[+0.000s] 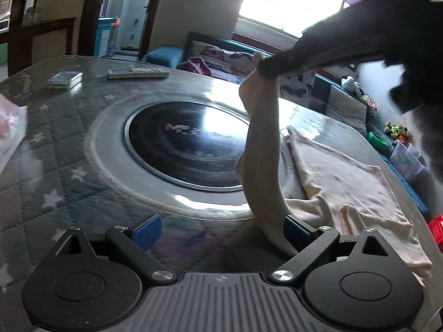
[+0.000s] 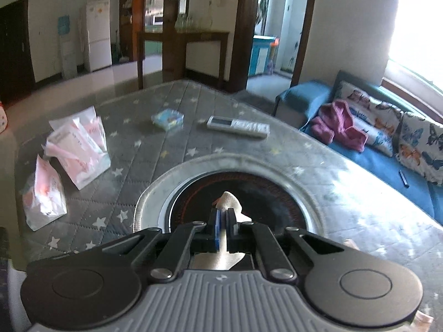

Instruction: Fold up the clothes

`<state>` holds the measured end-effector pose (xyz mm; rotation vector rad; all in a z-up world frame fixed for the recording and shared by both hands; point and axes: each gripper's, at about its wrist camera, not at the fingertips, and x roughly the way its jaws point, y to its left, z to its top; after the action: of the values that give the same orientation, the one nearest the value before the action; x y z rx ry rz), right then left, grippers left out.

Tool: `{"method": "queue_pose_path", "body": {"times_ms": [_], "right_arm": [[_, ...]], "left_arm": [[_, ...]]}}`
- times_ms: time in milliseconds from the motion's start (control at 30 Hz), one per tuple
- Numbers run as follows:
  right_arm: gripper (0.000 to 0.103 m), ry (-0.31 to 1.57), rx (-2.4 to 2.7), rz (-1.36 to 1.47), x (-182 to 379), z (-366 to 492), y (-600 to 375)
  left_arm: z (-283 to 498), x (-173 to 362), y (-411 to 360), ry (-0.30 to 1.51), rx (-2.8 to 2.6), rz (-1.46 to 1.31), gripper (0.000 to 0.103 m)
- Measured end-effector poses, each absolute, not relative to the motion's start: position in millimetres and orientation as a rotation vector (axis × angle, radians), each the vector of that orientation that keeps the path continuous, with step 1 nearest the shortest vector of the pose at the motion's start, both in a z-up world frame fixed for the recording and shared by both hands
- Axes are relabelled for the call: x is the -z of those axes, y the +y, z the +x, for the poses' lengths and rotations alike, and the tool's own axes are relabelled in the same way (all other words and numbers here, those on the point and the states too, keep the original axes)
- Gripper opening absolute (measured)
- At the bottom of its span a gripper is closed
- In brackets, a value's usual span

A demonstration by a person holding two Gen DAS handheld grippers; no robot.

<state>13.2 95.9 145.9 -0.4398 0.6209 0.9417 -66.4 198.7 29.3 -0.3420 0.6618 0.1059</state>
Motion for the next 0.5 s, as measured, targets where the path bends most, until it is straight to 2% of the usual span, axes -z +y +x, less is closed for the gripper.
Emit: {"method": "queue_pose_path", "body": {"times_ms": [400,500], "right_arm": [[0.003,0.497,-0.891,-0.376,-195.6,4.1,19.6],[0.003,0.48,-0.889,-0.376,-200.7,1.4,12.1]], "left_arm": [[-42.2,-23.2,137.3,0.703,-0.002,-0.26,0.094],[-35.5,-19.9,123.2,0.72,0.019,-0.239,0.082]]}}
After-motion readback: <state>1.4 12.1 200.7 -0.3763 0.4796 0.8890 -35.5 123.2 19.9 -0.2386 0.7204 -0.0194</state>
